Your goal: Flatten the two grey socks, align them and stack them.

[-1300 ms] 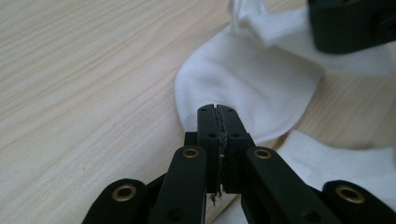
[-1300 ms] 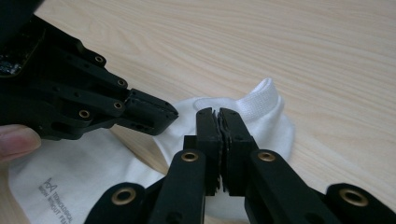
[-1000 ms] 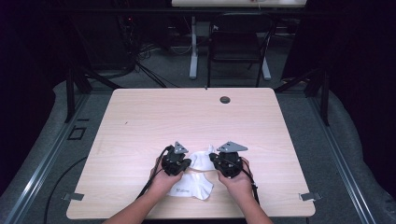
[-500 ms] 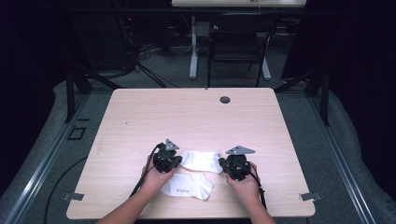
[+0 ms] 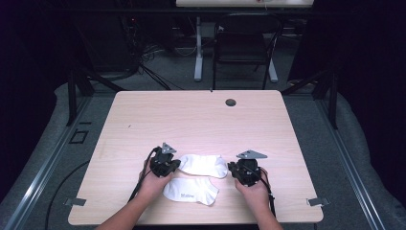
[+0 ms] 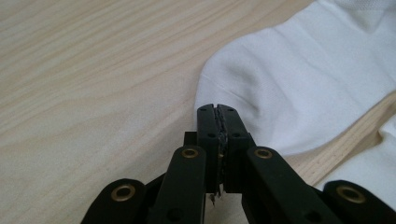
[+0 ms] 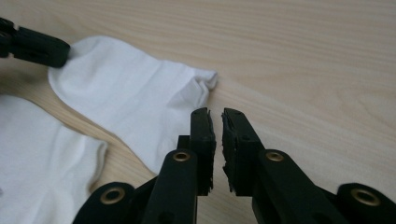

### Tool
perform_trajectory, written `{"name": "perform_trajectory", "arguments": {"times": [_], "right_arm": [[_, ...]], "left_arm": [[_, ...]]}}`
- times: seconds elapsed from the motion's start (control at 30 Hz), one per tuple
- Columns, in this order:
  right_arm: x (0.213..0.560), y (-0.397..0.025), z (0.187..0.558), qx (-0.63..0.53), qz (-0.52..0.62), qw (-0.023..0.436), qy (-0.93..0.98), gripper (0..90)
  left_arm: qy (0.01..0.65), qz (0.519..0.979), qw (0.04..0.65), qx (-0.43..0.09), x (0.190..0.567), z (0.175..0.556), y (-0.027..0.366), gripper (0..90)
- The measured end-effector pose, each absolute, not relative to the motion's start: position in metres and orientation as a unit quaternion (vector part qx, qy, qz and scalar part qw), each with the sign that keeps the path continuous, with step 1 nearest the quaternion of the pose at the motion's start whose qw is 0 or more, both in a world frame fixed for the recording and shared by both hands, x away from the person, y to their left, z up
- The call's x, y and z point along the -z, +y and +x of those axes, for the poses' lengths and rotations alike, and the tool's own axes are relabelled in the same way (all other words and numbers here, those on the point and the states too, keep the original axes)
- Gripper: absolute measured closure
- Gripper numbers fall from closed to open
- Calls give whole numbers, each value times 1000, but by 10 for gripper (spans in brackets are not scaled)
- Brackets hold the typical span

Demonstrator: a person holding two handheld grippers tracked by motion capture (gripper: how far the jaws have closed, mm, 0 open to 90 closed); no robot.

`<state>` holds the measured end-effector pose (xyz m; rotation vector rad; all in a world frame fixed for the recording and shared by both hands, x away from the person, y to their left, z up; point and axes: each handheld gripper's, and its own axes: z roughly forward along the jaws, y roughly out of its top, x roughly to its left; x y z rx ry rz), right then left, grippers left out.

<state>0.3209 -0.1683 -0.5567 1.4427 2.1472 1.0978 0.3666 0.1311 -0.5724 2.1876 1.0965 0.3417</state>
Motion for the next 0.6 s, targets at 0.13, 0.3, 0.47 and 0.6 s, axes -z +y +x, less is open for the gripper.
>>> {"name": "perform_trajectory", "arguments": {"times": [0.13, 0.3, 0.47, 0.6], "right_arm": [[552, -159, 321, -415, 484, 159, 754, 830], [554, -136, 328, -410, 451, 159, 777, 834], [572, -132, 339, -358, 460, 175, 793, 842], [578, -140, 343, -352, 483, 168, 784, 851]], "left_arm": [[419, 835, 333, -131, 573, 366, 132, 883], [418, 834, 335, -131, 573, 367, 133, 884], [414, 837, 334, -131, 573, 366, 135, 885], [416, 834, 337, -131, 574, 366, 138, 885]]}}
